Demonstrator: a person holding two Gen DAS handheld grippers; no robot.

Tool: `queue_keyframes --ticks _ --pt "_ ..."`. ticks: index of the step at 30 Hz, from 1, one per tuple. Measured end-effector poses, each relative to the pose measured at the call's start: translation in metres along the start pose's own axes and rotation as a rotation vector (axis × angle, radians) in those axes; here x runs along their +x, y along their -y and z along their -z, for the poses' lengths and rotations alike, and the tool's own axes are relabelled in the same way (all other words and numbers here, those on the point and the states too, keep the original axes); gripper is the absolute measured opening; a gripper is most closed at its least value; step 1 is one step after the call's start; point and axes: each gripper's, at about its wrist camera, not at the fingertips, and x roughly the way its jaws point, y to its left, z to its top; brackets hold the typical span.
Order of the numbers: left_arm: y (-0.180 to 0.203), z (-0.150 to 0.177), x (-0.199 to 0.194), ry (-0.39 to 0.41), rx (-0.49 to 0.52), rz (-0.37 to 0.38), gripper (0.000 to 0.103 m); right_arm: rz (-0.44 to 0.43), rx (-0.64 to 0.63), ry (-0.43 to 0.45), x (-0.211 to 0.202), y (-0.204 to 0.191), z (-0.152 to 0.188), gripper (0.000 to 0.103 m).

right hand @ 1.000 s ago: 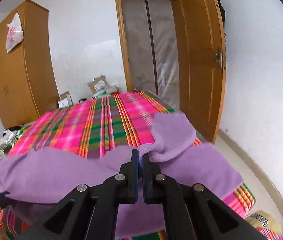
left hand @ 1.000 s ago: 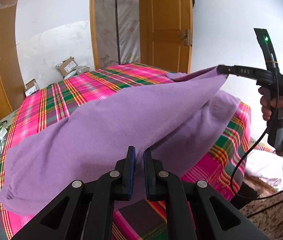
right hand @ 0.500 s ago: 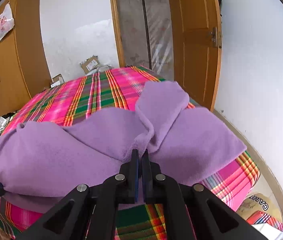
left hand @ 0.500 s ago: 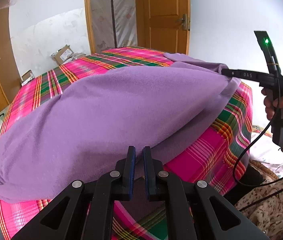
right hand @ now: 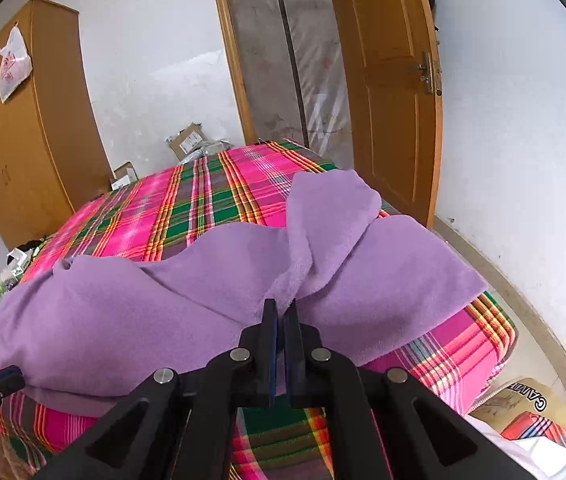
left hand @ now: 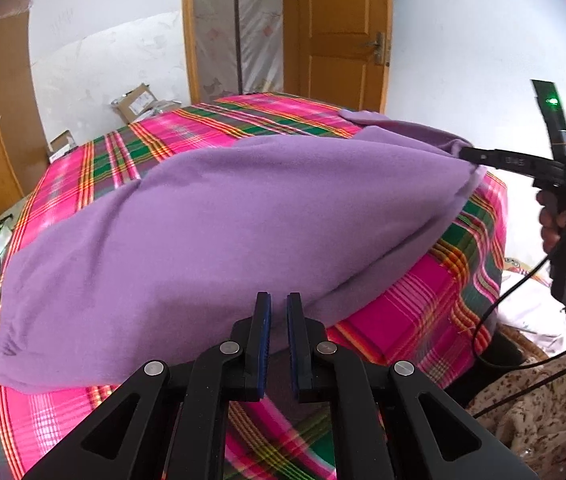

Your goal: Fold clothes

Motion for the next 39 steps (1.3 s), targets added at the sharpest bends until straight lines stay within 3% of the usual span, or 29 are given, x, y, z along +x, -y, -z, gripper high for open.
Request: queue_keyframes --ticks 4,12,19,31,34,35,39 --pt "0.003 0.003 0.002 -0.007 0.015 -0.016 0.008 0.009 0.02 -0.042 0.008 0.004 0.008 0.003" --pt "0.019 -0.001 0.001 -0.002 0.124 0.002 0.024 0.011 0.048 -0.095 0.023 0.01 0.016 0.003" --pt "0.022 -0.01 0.018 -0.039 0.16 -0.067 0.024 -0.006 0.054 -0.077 0.016 0.009 0.015 0.003" --pt "0.035 -0.007 0.024 -0.053 0.276 -0.094 0.023 -0.015 0.056 -0.06 0.017 0.005 0.006 0.003" --pt "0.035 -0.007 0.024 -0.055 0.282 -0.085 0.021 -0.016 0.058 -0.06 0.017 0.005 0.007 0.003" --pt "0.033 -0.008 0.024 -0.055 0.268 -0.075 0.011 -0.017 0.058 -0.059 0.016 0.005 0.007 0.003" --pt "0.027 -0.011 0.017 -0.023 0.234 -0.055 0.002 -0.023 0.054 -0.045 0.012 0.003 0.004 0.003"
